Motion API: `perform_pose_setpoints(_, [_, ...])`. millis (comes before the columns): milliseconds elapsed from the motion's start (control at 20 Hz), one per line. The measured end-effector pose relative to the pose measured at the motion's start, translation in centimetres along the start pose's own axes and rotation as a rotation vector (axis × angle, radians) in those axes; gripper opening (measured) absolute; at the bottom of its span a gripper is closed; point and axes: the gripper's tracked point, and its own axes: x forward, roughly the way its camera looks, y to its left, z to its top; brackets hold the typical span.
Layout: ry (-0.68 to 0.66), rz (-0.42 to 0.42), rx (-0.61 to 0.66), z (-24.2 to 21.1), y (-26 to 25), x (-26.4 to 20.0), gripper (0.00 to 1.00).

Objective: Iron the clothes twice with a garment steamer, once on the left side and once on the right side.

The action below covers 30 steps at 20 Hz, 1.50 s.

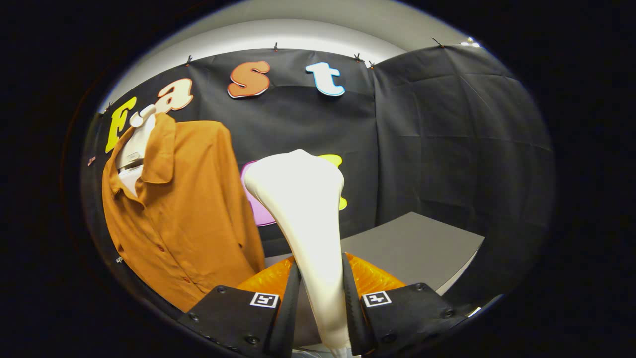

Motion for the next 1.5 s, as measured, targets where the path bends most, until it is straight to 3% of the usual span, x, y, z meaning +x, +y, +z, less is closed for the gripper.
perform_pose_setpoints(700, [0.014, 0.082, -0.077, -1.9, 14.2, -1.1, 0.47])
perform_pose_setpoints(1100, [0.084, 0.071, -0.13, -4.4, 16.5, 1.5, 0.47])
perform_pose_setpoints(1500, [0.223, 0.051, -0.185, -9.7, 16.6, 3.8, 0.47])
